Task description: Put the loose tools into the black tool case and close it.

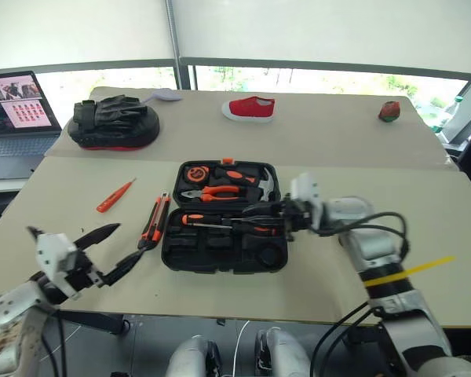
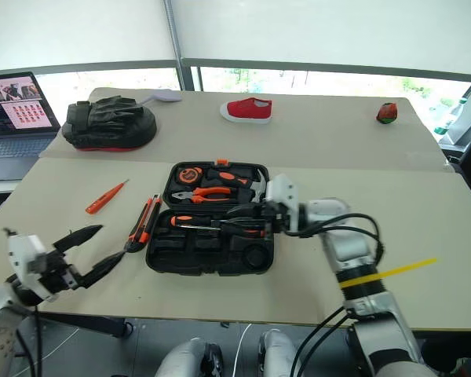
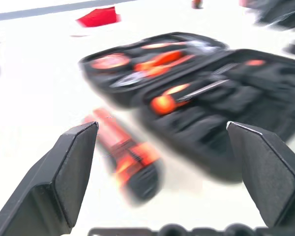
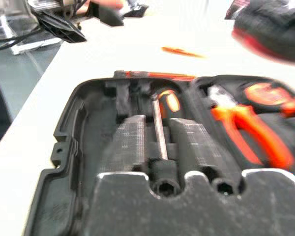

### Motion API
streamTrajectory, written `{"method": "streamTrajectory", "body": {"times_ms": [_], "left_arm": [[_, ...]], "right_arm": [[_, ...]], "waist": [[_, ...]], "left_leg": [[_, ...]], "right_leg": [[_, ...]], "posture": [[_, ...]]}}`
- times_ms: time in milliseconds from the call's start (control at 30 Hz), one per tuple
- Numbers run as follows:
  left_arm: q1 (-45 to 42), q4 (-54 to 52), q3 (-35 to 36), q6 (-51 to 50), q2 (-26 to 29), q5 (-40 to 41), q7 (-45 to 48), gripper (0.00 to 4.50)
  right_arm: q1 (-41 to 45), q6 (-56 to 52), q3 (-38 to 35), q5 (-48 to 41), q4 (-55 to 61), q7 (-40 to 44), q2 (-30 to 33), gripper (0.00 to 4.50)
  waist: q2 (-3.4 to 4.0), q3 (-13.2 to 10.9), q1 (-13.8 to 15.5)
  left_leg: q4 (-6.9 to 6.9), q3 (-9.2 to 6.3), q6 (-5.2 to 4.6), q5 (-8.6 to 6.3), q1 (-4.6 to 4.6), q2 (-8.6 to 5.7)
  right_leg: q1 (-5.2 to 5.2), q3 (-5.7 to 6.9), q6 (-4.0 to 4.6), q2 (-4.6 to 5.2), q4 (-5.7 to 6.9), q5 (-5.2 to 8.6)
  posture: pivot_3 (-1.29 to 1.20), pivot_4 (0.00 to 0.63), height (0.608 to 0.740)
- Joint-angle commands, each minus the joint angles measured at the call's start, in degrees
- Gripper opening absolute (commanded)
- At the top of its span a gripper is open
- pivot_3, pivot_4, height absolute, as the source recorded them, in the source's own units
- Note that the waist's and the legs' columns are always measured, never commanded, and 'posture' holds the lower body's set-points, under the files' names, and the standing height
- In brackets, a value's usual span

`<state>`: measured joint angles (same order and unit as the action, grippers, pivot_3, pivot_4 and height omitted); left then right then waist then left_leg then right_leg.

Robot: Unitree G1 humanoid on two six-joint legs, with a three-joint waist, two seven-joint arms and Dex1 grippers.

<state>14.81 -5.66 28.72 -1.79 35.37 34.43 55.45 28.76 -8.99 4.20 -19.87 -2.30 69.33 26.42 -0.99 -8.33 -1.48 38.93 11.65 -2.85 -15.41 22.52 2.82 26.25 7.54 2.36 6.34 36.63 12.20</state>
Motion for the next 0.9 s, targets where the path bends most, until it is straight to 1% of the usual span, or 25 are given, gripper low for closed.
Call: {"method": "streamTrajectory", "body": {"times_ms": [33, 67, 100, 133, 200, 267, 367, 433, 567, 600, 633, 700, 733, 767, 800, 900], "left_arm": [[4.37, 2.66, 8.22, -0.53, -1.62, 1.44, -4.95, 4.50], [5.77, 4.50, 10.65, -0.48, -2.27, 1.26, -6.88, 4.50], [6.76, 6.26, 12.54, -0.20, -2.69, 0.02, -9.47, 4.50], [7.39, 7.19, 13.74, -0.18, -3.06, -0.04, -10.52, 4.50], [8.70, 8.13, 15.15, -1.79, -3.21, 1.11, -11.02, 4.50], [9.38, 9.57, 16.18, -3.31, -3.07, 2.64, -10.37, 4.50], [8.92, 10.76, 17.35, -5.60, -2.58, 3.94, -11.27, 4.50], [7.74, 10.11, 17.55, -8.58, -1.72, 5.52, -12.14, 4.50], [3.00, 8.08, 15.23, -15.11, 1.99, 7.35, -12.47, 4.50], [-0.09, 7.76, 13.67, -17.60, 3.75, 7.04, -14.07, 4.50], [-6.10, 8.67, 10.40, -21.29, 6.48, 6.63, -15.23, 4.50], [-14.26, 10.97, 5.85, -25.74, 9.96, 5.22, -16.46, 4.50], [-16.56, 12.22, 4.55, -26.74, 10.86, 4.40, -16.45, 4.50], [-19.46, 14.52, 2.44, -26.91, 11.73, 2.71, -16.27, 4.50], [-24.50, 18.75, -0.59, -27.11, 12.49, 0.48, -16.26, 4.50], [-37.02, 30.71, -8.21, -26.49, 13.37, -5.61, -14.88, 4.50]], "right_arm": [[-8.33, 3.70, -5.16, -1.97, 7.41, -4.05, 0.92, 2.85], [-12.02, 7.50, -6.65, -2.65, 7.79, -2.58, 1.15, 3.16], [-14.92, 10.83, -8.25, -4.01, 7.66, -1.06, 0.93, 3.62], [-16.70, 12.95, -9.49, -5.08, 7.36, -0.73, 0.45, 3.88], [-19.34, 15.79, -11.31, -4.80, 6.67, -2.44, 0.08, 4.47], [-21.97, 16.53, -12.51, -4.52, 6.37, -3.91, 0.46, 4.47], [-25.61, 13.50, -14.31, -8.98, 8.16, -4.41, 0.42, 4.47], [-26.85, 16.32, -14.07, -7.89, 8.33, -4.02, 0.71, 4.47], [-27.41, 15.64, -13.43, -8.36, 11.70, -5.81, 0.40, 4.47], [-27.25, 14.73, -12.82, -8.81, 13.31, -6.32, 0.31, 4.47], [-26.41, 13.48, -11.82, -9.20, 15.50, -7.47, -0.12, 4.47], [-25.20, 11.47, -10.48, -9.89, 18.24, -9.21, -0.61, 4.47], [-24.83, 10.69, -10.04, -10.14, 18.89, -9.82, -0.64, 4.47], [-24.35, 10.19, -9.55, -10.24, 19.44, -10.32, -0.69, 4.47], [-23.62, 9.39, -8.92, -10.41, 20.05, -10.85, -0.78, 4.47], [-22.29, 8.32, -7.68, -10.23, 20.91, -11.66, -0.92, 4.47]], "waist": [[-0.03, -0.02, 0.22], [-0.05, -0.04, 0.41], [-0.07, -0.04, 0.59], [-0.08, -0.05, 0.69], [-0.11, -0.11, 0.69], [-0.12, -0.16, 0.76], [-0.24, -0.20, 1.18], [-0.28, -0.21, 1.27], [-0.31, -0.22, 1.56], [-0.31, -0.23, 1.68], [-0.30, -0.23, 1.84], [-0.32, -0.28, 2.67], [-0.33, -0.28, 2.63], [-0.34, -0.27, 2.46], [-0.31, -0.25, 2.14], [-0.30, -0.24, 1.72]], "left_leg": [[-0.03, 0.00, 0.00, 0.00, 0.01, 0.00], [-0.05, 0.00, 0.00, -0.01, 0.01, 0.00], [-0.07, -0.02, 0.00, -0.01, 0.01, 0.00], [-0.11, -0.03, -0.02, -0.03, 0.01, 0.00], [-0.13, -0.04, -0.10, -0.08, 0.01, 0.00], [-0.06, -0.05, -0.28, -0.20, 0.01, 0.00], [-0.04, -0.15, -0.53, -0.35, -0.11, 0.00], [-0.05, -0.20, -0.54, -0.36, -0.10, 0.00], [-0.05, -0.23, -0.55, -0.36, -0.09, 0.00], [-0.05, -0.26, -0.52, -0.34, -0.07, 0.00], [-0.06, -0.27, -0.48, -0.32, -0.08, 0.00], [-0.06, -0.38, -0.29, -0.21, -0.02, 0.00], [-0.07, -0.44, -0.17, -0.13, 0.02, 0.01], [-0.07, -0.45, -0.13, -0.11, 0.04, 0.02], [-0.09, -0.44, 0.22, 0.10, 0.06, 0.02], [-0.12, -0.32, 0.18, 0.11, 0.23, -0.05]], "right_leg": [[0.00, 0.01, -0.02, 0.00, -0.01, 0.02], [0.01, 0.01, -0.02, 0.01, -0.02, 0.03], [0.00, 0.03, -0.02, 0.01, -0.05, 0.05], [-0.02, 0.07, -0.03, 0.01, -0.12, 0.08], [-0.07, 0.10, -0.07, -0.01, -0.29, 0.08], [-0.12, 0.10, -0.17, 0.00, -0.31, 0.02], [-0.13, 0.26, -0.02, 0.13, -0.50, 0.10], [-0.12, 0.31, -0.02, 0.15, -0.58, 0.11], [-0.12, 0.36, -0.02, 0.17, -0.54, 0.09], [-0.11, 0.39, -0.01, 0.17, -0.50, 0.08], [-0.10, 0.41, 0.01, 0.16, -0.48, 0.08], [-0.11, 0.55, -0.04, 0.16, -0.39, 0.03], [-0.09, 0.69, -0.05, 0.16, -0.42, -0.06], [-0.09, 0.72, -0.07, 0.14, -0.41, -0.11], [-0.18, 0.70, -0.14, 0.13, -0.46, -0.21], [-0.19, 0.69, -0.13, 0.01, -0.43, -0.22]], "posture": [[0.00, 0.150, 0.740], [0.00, 0.150, 0.740], [0.00, 0.150, 0.740], [0.00, 0.150, 0.740], [0.00, 0.150, 0.740], [0.00, 0.150, 0.740], [0.00, 0.150, 0.740], [0.00, 0.150, 0.740], [0.00, 0.150, 0.740], [0.00, 0.150, 0.740], [0.00, 0.150, 0.740], [0.00, 0.150, 0.740], [0.00, 0.150, 0.740], [0.00, 0.150, 0.740], [0.00, 0.150, 0.740], [0.00, 0.150, 0.740]]}}
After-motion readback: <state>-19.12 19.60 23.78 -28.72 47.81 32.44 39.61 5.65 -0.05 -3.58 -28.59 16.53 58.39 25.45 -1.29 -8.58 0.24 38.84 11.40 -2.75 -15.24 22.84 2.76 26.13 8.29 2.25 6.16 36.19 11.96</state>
